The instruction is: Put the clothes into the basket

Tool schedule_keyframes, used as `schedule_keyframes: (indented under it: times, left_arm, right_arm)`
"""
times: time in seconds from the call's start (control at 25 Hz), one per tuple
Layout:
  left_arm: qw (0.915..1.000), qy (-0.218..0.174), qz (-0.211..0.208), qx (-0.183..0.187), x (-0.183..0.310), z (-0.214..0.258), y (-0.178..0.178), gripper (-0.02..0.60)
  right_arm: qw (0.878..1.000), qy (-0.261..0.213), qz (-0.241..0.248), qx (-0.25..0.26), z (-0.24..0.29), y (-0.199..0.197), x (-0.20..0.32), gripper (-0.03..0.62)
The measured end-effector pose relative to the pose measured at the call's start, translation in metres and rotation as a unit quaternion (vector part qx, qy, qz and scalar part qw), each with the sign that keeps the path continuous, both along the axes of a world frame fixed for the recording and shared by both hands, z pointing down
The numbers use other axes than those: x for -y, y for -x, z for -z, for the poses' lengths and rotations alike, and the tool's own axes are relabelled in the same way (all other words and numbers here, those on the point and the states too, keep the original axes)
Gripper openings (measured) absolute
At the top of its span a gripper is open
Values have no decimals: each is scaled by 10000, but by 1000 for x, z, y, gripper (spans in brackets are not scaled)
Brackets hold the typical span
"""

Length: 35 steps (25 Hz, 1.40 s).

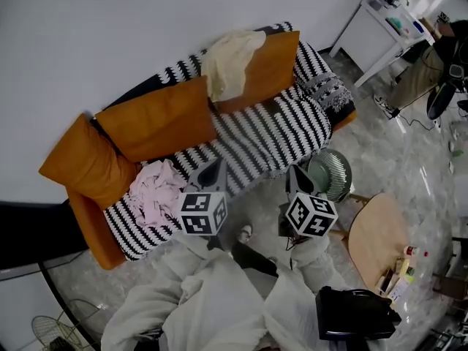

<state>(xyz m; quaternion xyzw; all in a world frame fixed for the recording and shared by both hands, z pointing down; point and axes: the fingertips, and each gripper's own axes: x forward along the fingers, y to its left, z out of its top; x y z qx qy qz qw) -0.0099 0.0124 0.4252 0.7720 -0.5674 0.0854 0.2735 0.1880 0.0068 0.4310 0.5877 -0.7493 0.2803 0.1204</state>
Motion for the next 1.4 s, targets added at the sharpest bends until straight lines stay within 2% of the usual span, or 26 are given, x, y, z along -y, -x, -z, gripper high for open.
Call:
schedule_keyframes:
  times: [0.2, 0.32, 0.44, 0.68, 0.88, 1.2, 1.4]
  left_arm:
    - [9992, 153, 367, 76, 5, -13, 27, 6]
    - [9970, 269, 711, 159, -5, -25, 62, 6]
    - [9921, 424, 1163, 211, -21, -35, 106, 6]
    - [9695, 758, 2310, 313, -62, -59, 212, 6]
    - [9484, 948, 3004, 371, -101, -79, 276, 6]
    - [9166, 1445, 3724, 159, -154, -155, 340, 6]
    - [9072, 1712, 3844, 3, -170, -213, 358, 6]
  right_arm:
    - [9995, 269, 159, 72, -19, 15, 19, 25]
    - [9977, 378, 547, 110, -31, 49, 26, 25]
    - [9926, 517, 1084, 180, -44, 101, 35, 25]
    - [9703, 678, 2312, 215, -68, 231, 46, 25]
    - [9480, 842, 3063, 186, -94, 315, 33, 25]
    - [9102, 1455, 3869, 270, -174, 421, -7, 25]
    - [8891, 1733, 4233, 148, -237, 457, -39, 25]
